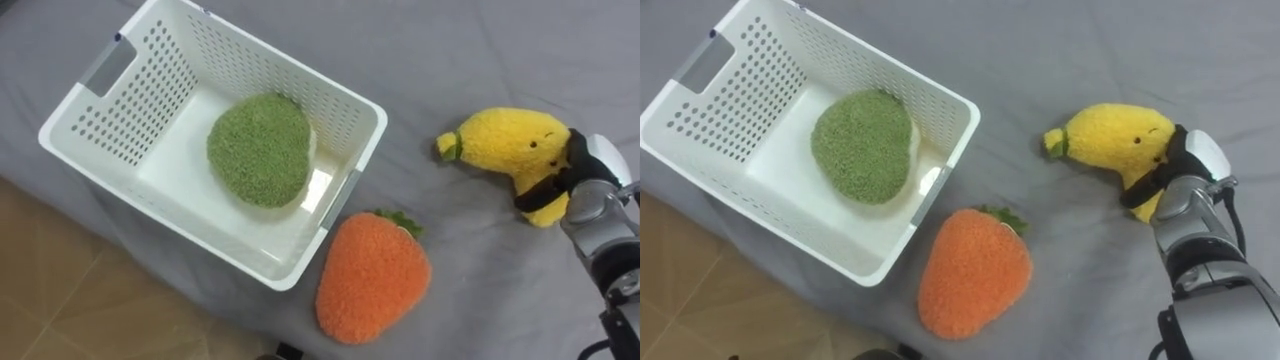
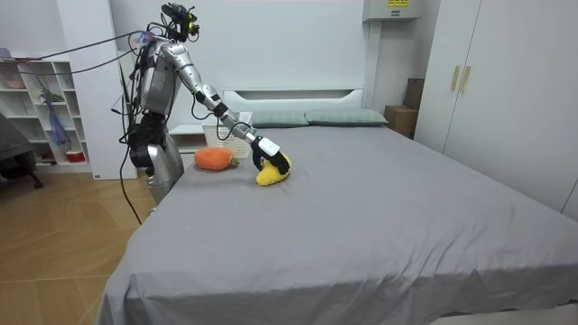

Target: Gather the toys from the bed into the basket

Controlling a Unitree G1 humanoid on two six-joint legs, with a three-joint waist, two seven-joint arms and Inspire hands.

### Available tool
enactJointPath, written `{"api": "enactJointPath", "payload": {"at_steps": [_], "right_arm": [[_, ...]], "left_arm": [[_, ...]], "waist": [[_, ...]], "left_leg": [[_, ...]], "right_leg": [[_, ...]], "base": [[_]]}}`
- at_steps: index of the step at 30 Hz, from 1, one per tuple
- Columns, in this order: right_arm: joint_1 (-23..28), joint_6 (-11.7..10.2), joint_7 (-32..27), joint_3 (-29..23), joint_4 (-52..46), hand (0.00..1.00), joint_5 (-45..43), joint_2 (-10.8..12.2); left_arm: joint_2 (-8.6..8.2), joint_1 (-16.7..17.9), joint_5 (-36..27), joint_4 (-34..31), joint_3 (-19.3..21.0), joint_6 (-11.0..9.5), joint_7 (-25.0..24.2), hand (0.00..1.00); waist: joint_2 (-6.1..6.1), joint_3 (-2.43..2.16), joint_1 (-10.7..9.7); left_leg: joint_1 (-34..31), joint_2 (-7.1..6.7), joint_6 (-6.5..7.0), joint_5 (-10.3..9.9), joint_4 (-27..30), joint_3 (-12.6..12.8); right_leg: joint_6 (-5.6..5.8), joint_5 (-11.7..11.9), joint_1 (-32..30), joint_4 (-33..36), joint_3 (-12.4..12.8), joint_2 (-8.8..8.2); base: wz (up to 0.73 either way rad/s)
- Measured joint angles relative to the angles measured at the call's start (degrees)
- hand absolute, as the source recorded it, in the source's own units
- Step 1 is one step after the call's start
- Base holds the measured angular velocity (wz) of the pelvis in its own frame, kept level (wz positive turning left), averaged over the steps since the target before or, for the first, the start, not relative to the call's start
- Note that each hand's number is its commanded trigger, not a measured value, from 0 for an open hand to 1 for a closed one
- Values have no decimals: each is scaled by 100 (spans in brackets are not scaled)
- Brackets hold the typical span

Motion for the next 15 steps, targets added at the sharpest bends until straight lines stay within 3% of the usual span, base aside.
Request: {"api": "enactJointPath", "payload": {"at_steps": [2,9,15], "right_arm": [[-40,0,-68,-4,9,100,-2,-38],[-52,-26,-105,-5,26,100,-2,-148],[-73,-134,-41,-3,33,100,29,-153]], "left_arm": [[-10,1,-57,9,-38,-2,-8,0],[-30,10,-171,41,-234,-3,-117,0],[-30,4,-278,-26,-263,-64,-135,0]], "waist": [[43,17,51],[172,12,108],[185,7,98]], "left_leg": [[0,0,0,0,1,-5],[-21,-75,-14,10,1,-92],[-44,-77,-34,23,1,-100]], "right_leg": [[1,-2,-1,0,-10,-2],[-7,-157,-67,120,14,-75],[-21,-175,-84,120,12,-79]], "base": [[0],[6],[0]]}}
